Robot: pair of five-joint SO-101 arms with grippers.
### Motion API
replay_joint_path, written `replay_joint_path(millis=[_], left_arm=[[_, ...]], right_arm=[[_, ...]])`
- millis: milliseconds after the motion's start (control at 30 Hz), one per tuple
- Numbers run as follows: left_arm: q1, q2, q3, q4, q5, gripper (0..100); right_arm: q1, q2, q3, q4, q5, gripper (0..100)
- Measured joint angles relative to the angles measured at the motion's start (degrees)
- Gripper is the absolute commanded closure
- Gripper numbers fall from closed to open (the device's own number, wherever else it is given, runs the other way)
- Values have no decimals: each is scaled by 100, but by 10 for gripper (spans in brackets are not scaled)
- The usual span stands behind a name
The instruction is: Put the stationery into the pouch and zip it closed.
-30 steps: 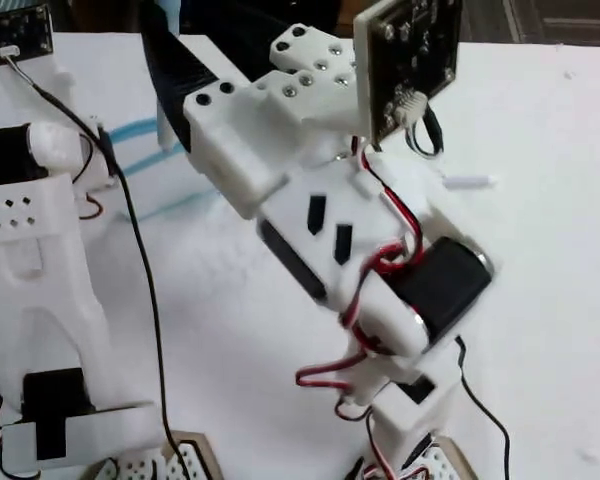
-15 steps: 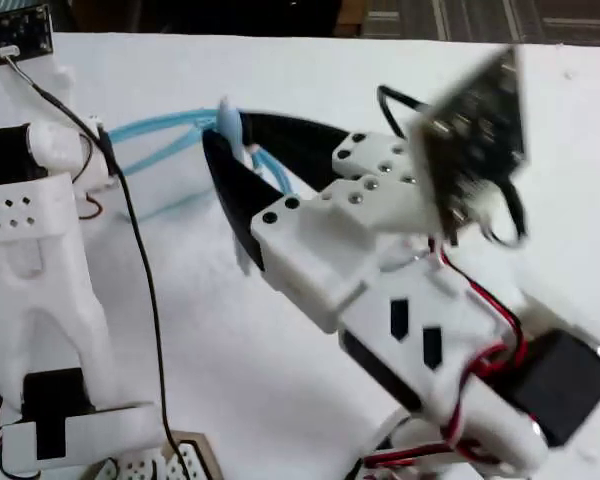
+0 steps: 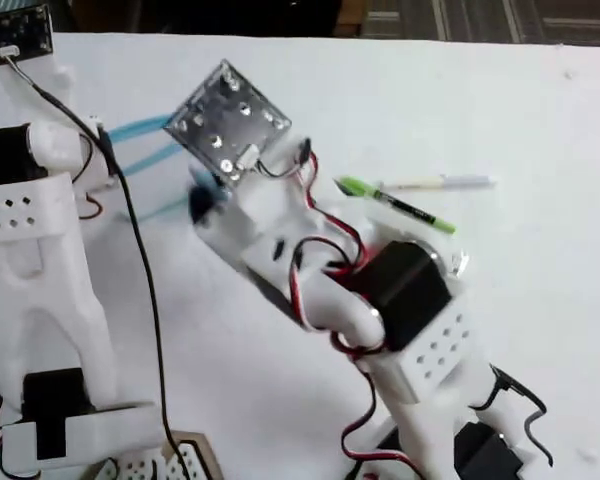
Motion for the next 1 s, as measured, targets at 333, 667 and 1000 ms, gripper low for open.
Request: replay_joint_path(millis=[333, 667, 1000], left_arm=[[-325, 0, 0, 0, 0, 977], [-369, 0, 0, 0, 0, 977], [-369, 0, 0, 0, 0, 977]], right_arm=[[105, -484, 2075, -5503, 53, 981], [-97, -862, 4844, -9002, 62, 981], [-132, 18, 4879, -9662, 62, 981]])
